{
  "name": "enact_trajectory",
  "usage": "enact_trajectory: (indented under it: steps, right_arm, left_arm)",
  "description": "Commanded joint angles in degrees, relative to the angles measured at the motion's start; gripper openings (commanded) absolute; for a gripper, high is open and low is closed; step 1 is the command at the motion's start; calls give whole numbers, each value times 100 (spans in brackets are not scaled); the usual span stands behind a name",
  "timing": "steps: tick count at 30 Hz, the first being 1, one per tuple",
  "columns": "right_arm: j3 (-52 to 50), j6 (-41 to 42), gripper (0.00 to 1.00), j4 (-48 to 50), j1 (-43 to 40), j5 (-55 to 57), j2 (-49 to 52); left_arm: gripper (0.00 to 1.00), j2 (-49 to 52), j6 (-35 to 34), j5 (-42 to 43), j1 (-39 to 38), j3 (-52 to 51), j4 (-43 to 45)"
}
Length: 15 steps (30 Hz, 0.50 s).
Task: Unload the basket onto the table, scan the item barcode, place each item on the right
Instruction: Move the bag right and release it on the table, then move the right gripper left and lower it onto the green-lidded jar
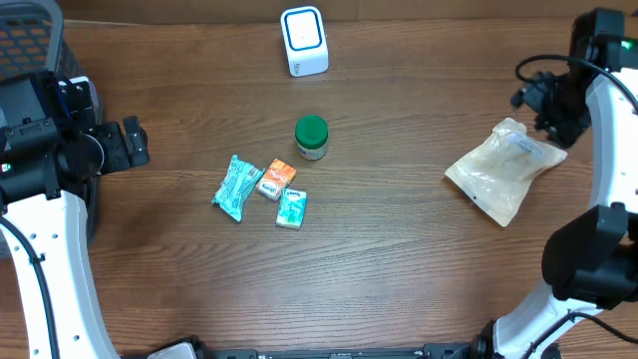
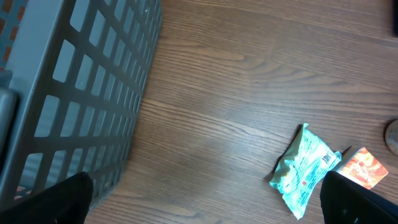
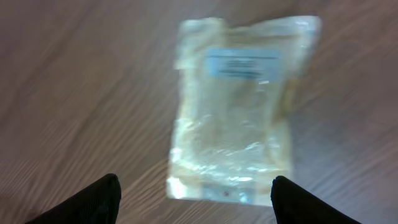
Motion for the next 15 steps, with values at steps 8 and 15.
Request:
enact_trajectory:
  steps: [8, 15]
  right_arm:
    - [186, -1220, 80, 468, 1239, -1650, -219]
    - [188, -1617, 82, 1285, 2647, -1412, -50]
  left_arm:
    - [99, 20, 66, 46, -17, 33, 17]
    - [99, 20, 66, 46, -17, 33, 20]
